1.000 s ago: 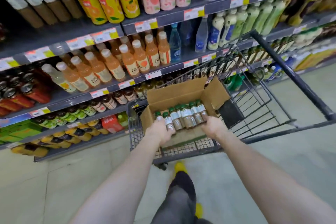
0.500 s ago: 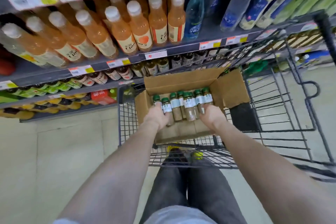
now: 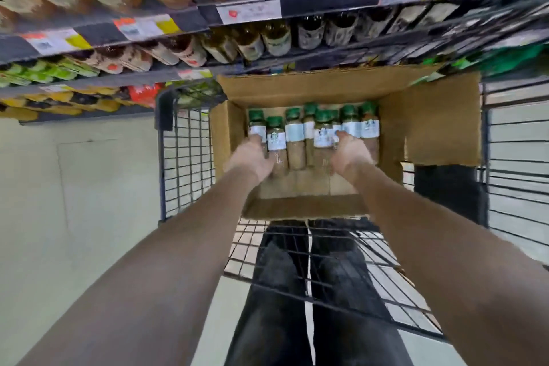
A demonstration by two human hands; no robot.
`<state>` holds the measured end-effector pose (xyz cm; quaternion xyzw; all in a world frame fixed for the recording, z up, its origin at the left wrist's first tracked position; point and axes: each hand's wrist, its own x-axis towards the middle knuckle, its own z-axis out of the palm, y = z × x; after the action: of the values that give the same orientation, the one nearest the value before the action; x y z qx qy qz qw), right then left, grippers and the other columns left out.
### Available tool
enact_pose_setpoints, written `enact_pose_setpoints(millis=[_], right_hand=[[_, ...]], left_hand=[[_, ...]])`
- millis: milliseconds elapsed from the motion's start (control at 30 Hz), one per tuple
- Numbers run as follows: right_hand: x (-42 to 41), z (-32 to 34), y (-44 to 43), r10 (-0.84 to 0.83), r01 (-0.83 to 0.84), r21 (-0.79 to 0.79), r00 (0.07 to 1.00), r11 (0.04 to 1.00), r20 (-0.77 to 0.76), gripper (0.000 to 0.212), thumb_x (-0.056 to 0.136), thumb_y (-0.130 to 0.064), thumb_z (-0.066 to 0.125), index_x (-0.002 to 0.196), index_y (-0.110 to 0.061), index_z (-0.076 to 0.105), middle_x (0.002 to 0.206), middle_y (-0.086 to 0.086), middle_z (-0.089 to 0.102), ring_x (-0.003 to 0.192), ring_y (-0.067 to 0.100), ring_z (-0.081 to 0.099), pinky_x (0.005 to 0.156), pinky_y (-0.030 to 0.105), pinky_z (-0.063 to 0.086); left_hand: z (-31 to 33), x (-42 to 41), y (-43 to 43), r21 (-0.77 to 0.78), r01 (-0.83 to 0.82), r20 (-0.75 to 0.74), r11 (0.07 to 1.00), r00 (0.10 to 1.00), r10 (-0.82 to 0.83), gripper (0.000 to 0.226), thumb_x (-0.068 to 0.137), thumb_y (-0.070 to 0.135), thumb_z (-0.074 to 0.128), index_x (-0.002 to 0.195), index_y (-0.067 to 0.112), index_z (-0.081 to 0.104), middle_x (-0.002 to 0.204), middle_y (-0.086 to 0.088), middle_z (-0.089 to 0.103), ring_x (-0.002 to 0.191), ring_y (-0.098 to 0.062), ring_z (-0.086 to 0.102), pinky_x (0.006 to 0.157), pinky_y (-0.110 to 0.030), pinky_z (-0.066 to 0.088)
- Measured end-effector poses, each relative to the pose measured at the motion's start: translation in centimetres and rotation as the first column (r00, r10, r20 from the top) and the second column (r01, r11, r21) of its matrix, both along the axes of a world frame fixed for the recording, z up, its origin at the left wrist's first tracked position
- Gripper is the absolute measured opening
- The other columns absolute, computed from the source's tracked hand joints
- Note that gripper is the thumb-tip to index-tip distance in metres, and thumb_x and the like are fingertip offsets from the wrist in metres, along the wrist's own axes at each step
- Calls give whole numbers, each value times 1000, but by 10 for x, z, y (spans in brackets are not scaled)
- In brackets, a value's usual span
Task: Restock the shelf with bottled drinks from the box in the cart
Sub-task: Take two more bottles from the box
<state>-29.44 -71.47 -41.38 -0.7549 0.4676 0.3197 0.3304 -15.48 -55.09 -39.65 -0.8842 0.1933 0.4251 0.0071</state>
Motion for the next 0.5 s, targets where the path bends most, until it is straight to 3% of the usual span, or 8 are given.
enact_pose_setpoints(millis=[100, 200, 267, 367, 500], right_hand=[[5, -30, -1, -116, 116, 17, 993, 993, 37, 51, 98, -25, 61, 143, -8, 43, 123, 14, 62, 94, 25, 59, 72, 29, 42], [10, -60, 1, -218, 214, 76, 974, 974, 53, 50, 94, -35, 68, 131, -7, 49, 106, 7, 59, 72, 15, 54, 59, 24, 42], [13, -74, 2, -255, 250, 79, 965, 965, 64, 53, 92, -37, 69, 129, -5, 48, 108, 10, 57, 80, 20, 57, 64, 29, 46], [16, -91, 3, -212, 213, 5, 972, 977, 100, 66, 89, -45, 70, 134, -2, 46, 123, 17, 57, 104, 32, 61, 84, 39, 54], [14, -104, 5, -285, 291, -7, 942, 957, 176, 75, 81, -47, 77, 135, -7, 45, 125, 15, 58, 107, 32, 61, 88, 43, 56]], left_hand=[[-28, -1, -13, -13, -16, -16, 1000, 1000, 16, 48, 98, 40, 56, 141, 19, 47, 124, -10, 65, 109, -32, 65, 87, -41, 54], [-58, -6, -25, -34, -42, -58, 999, 998, 40, 56, 96, 38, 58, 146, 15, 44, 139, -12, 58, 117, -34, 62, 94, -45, 55], [-76, -7, -31, -40, -60, -72, 997, 996, 57, 66, 94, 41, 60, 151, 17, 38, 149, -9, 49, 123, -34, 59, 98, -45, 54], [-99, -7, -34, -26, -105, -55, 994, 993, 104, 83, 92, 44, 65, 160, 18, 25, 159, -8, 38, 132, -34, 52, 104, -43, 50], [-117, -7, -34, -15, -97, -50, 995, 994, 97, 97, 92, 47, 67, 162, 13, 10, 160, -8, 36, 144, -37, 31, 115, -42, 38]])
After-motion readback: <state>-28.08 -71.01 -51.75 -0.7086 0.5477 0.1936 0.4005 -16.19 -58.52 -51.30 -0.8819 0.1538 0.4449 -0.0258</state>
